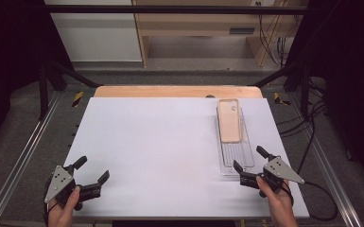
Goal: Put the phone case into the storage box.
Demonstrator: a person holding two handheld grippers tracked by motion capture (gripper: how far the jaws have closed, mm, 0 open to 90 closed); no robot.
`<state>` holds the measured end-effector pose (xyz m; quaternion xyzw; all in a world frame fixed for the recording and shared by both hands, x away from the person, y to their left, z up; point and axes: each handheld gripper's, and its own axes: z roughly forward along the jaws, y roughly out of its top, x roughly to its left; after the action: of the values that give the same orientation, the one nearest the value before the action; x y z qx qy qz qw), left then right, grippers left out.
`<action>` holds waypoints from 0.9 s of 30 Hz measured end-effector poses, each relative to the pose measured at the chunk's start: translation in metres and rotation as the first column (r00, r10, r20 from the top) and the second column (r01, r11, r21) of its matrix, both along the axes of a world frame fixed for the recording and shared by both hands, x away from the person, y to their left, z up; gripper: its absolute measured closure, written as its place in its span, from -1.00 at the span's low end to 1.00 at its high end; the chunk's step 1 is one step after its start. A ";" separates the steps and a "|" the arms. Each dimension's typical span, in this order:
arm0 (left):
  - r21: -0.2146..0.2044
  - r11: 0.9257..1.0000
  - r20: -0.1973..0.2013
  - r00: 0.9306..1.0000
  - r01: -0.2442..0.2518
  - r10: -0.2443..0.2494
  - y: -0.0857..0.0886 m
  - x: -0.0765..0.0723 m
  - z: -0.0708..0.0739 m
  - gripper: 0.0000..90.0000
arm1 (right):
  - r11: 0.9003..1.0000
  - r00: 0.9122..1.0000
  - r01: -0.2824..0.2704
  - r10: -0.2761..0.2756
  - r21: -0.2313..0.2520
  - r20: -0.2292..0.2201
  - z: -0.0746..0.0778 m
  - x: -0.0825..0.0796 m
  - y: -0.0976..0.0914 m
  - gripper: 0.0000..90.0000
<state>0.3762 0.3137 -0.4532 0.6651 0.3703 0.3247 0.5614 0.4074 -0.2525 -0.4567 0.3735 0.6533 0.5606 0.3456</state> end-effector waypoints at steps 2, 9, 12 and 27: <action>0.001 1.000 0.001 1.000 0.002 -0.002 0.000 0.000 0.000 -0.93 | 1.000 1.000 -0.003 0.003 0.003 0.000 -0.001 0.001 0.001 -0.94; 0.005 1.000 0.004 1.000 0.008 -0.008 -0.001 0.000 0.000 -0.93 | 1.000 1.000 -0.011 0.011 0.009 0.009 -0.002 0.002 0.005 -0.94; 0.007 1.000 0.004 1.000 0.011 -0.011 -0.001 0.000 0.000 -0.93 | 1.000 1.000 -0.016 0.016 0.008 0.011 -0.003 0.003 0.007 -0.94; -0.012 1.000 0.021 0.999 0.027 -0.026 -0.001 -0.001 0.001 -0.93 | 0.998 0.997 -0.066 0.066 0.016 0.040 -0.006 0.007 0.018 -0.94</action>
<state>0.3756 0.3122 -0.4520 0.6630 0.3576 0.3218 0.5736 0.4143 -0.2343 -0.4626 0.3436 0.6536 0.5845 0.3365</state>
